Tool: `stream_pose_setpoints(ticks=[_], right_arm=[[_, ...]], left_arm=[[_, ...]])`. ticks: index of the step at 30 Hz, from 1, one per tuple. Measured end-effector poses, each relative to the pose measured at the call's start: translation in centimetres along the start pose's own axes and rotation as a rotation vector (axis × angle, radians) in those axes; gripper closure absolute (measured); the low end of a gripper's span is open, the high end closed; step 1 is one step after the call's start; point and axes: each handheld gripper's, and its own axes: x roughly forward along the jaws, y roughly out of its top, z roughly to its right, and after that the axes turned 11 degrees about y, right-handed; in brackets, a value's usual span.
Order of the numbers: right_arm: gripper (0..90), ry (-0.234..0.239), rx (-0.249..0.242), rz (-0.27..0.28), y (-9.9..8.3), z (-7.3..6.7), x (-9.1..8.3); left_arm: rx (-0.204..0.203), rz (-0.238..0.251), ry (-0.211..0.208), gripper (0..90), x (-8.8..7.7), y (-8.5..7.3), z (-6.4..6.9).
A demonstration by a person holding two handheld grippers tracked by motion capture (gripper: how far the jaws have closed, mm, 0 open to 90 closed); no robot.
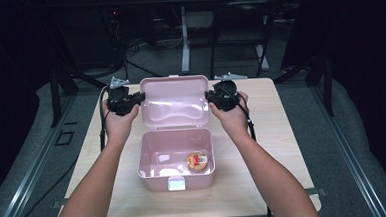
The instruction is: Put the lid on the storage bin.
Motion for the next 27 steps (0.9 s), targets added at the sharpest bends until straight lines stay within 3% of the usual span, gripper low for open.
stream_pose_setpoints(ticks=[12, 27], right_arm=[[84.9, -0.004, 0.006, 0.031, 1.1, -0.4, -0.8], [85.2, 0.013, -0.045, 0.056, 1.0, -1.7, -2.6]], left_arm=[[-0.027, 0.028, -0.034, 84.1, -1.3, 0.0, -0.4], [0.014, 0.065, -0.049, 84.2, -4.1, 0.0, -0.3]])
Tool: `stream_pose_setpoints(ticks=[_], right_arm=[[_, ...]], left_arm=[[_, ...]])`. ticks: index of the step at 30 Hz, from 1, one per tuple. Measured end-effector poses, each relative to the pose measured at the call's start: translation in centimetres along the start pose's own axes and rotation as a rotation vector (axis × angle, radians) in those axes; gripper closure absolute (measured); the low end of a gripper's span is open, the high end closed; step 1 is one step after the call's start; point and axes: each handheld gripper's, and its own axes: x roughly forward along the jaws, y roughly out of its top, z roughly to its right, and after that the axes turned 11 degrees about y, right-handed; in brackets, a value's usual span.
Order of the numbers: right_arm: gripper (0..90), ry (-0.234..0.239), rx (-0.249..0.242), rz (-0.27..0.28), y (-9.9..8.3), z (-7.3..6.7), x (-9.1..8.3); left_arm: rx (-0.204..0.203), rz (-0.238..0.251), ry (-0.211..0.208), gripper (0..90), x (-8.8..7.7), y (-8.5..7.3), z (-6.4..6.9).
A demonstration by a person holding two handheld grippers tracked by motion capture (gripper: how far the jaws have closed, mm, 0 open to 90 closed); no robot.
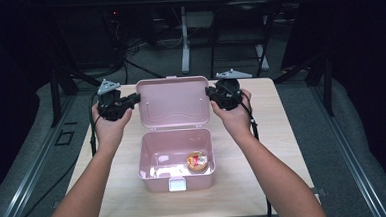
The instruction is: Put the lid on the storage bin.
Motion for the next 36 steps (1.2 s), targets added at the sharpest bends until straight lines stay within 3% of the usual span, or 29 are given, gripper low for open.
stream_pose_setpoints(ticks=[14, 36], right_arm=[[85.0, 0.003, -0.057, 0.005, -0.1, -1.3, -1.7], [84.8, 0.024, -0.074, 0.027, -0.9, -2.4, -3.4]], left_arm=[[0.023, 0.030, -0.013, 84.6, -1.8, -0.2, 0.2], [0.056, 0.056, -0.025, 84.6, -4.4, -0.7, 0.8]])
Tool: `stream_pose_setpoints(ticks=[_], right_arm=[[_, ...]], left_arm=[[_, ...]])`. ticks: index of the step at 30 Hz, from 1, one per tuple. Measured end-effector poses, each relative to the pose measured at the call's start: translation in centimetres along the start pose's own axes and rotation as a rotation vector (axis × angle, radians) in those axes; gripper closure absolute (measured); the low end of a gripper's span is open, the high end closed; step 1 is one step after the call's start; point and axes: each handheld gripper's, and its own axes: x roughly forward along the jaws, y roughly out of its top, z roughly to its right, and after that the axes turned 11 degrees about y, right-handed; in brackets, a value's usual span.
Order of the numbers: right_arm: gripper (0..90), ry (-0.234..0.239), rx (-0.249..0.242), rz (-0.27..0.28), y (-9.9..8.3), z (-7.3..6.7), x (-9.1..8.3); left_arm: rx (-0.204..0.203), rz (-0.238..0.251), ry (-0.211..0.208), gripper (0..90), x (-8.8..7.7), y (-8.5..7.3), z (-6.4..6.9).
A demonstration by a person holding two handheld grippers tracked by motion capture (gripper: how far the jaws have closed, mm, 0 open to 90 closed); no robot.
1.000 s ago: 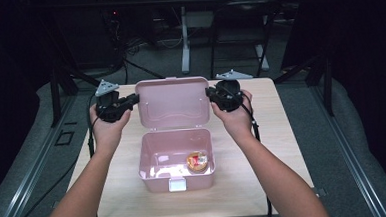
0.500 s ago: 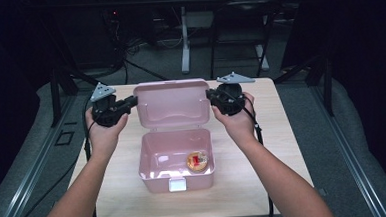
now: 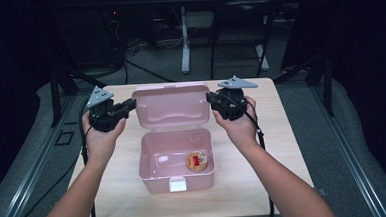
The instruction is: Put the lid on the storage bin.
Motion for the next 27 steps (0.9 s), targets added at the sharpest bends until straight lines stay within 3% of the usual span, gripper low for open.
stream_pose_setpoints(ticks=[14, 27], right_arm=[[84.5, 0.019, -0.026, 0.013, -0.8, -0.7, -1.2], [83.3, 0.041, -0.038, 0.017, -1.5, -1.3, -2.3]], left_arm=[[0.011, 0.027, -0.013, 85.0, -1.2, -0.3, 0.3], [0.020, 0.023, -0.021, 84.6, -2.3, -0.8, 0.7]])
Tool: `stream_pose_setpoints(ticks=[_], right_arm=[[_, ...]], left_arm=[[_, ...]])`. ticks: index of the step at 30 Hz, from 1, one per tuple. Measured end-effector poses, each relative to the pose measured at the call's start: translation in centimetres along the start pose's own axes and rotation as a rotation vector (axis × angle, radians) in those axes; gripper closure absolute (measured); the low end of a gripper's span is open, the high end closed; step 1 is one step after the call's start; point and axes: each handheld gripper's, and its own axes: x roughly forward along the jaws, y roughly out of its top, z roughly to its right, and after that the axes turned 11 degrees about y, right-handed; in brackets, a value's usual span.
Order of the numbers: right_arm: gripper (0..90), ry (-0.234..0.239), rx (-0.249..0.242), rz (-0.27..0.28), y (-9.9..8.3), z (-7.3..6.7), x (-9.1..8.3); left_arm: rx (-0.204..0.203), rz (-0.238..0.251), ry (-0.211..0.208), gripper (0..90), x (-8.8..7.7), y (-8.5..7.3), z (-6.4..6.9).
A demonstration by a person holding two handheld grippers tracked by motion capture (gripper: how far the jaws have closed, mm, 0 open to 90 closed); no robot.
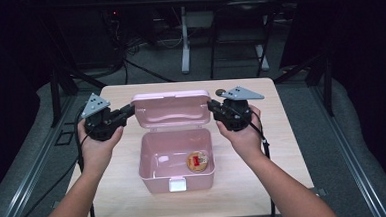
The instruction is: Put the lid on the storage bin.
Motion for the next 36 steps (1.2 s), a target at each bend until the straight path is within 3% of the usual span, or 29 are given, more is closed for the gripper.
stream_pose_setpoints(ticks=[16, 25, 36], right_arm=[[82.6, 0.020, 0.002, -0.001, -0.6, -0.5, -0.8], [82.6, 0.028, -0.009, -0.002, -0.9, -0.8, -1.1], [82.0, 0.040, 0.003, 0.002, -1.1, -0.7, -1.2]], left_arm=[[0.012, -0.008, -0.023, 83.0, -1.3, -0.5, 0.4], [0.014, 0.006, -0.021, 75.1, -1.5, -0.2, 0.3], [0.040, 0.015, -0.017, 77.5, -1.9, 0.1, 0.8]])
